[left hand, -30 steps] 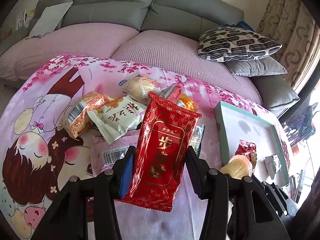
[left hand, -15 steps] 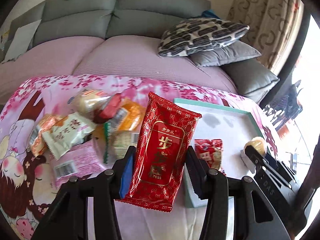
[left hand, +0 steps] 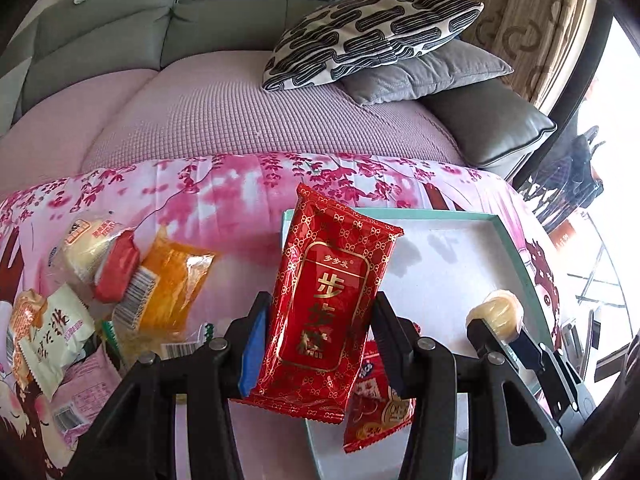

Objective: Organize snacks
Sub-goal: 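Carry both snacks into the tray while the left gripper releases the red packet, then lower the jelly cup into the tray and open the right gripper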

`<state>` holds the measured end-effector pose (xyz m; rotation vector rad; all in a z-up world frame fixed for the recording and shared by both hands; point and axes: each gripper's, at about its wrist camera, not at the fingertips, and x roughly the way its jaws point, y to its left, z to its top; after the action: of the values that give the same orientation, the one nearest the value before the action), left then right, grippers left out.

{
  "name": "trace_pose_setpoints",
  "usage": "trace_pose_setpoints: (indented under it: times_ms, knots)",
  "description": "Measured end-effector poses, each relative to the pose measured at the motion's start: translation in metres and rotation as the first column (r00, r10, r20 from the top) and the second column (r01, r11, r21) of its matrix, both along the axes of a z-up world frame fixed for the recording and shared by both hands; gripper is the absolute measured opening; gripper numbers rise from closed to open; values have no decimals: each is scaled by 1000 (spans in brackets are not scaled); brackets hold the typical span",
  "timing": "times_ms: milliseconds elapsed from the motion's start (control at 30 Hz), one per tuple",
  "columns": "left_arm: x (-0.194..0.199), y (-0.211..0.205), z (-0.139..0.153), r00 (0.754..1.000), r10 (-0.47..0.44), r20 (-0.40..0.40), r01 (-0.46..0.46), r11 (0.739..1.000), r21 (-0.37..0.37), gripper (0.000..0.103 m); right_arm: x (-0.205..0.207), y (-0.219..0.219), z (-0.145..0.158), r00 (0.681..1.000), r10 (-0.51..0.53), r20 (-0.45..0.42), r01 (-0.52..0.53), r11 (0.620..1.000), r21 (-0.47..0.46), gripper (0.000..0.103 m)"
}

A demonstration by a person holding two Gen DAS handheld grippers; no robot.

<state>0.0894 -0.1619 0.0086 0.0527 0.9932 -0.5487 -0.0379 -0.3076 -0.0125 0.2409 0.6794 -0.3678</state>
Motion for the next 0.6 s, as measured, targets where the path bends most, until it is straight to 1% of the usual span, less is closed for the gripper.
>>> trace_pose_setpoints:
  times_ms: [167,300,367,500,600]
  knots:
    - [17,-20,-5,1000,-6,-9,6,1000,23,51,2,-5,-5,1000,-13,-18,13,1000,11,39]
    - [31,-34,-12,1000,-12,-21,13,999,39,46,4,-8,-9,999,-14,-32,15,1000,18,39]
    - [36,-39,-17,999,-14,-35,15,999,51,46,5,-8,-10,999,-14,-39,14,1000,13,39]
    - [35,-46,-24,998,-19,-53,22,998,61,46,5,-10,-11,999,-13,-41,14,1000,21,39]
    - [29,-46,-23,998,-17,-60,20,998,57,46,6,-10,-12,999,-10,-47,12,1000,28,39]
